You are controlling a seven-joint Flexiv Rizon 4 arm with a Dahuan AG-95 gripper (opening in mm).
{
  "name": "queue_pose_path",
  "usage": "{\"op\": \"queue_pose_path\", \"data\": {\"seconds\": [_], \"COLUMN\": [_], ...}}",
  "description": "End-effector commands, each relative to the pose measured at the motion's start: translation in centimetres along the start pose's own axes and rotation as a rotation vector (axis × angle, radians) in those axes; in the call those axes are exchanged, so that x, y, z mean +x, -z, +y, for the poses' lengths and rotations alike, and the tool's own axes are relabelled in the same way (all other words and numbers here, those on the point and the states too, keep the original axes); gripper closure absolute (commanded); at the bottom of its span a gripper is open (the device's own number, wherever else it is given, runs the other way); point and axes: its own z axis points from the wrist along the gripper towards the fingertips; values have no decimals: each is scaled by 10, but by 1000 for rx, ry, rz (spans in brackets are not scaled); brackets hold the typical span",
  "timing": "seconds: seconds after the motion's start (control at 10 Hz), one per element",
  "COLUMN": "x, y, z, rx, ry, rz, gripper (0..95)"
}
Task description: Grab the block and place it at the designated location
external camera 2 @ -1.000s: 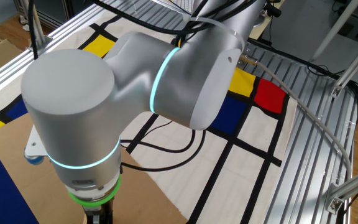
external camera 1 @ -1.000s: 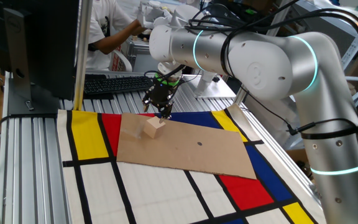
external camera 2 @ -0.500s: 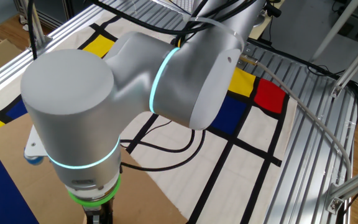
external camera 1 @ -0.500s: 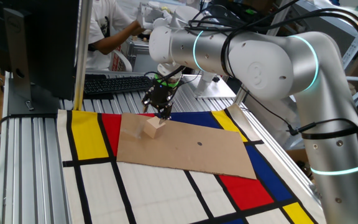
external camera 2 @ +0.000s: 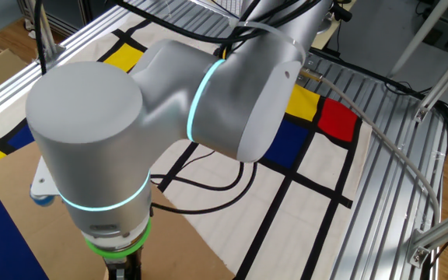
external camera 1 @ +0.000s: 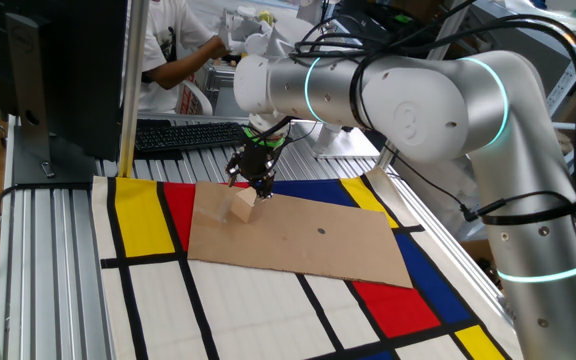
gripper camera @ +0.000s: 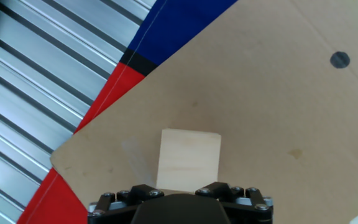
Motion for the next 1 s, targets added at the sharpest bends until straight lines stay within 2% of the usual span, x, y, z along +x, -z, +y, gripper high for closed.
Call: {"op": "queue_pose_path", "data": {"seconds": [0.1,0.5,1.0], "x": [-1,-2,-10], "y": [-3,-5,-7], "z": [1,0,-3], "rx": [0,0,-6], "ry": [-2,-5,21], "rz": [9,12,4], "gripper": [190,190,190]}}
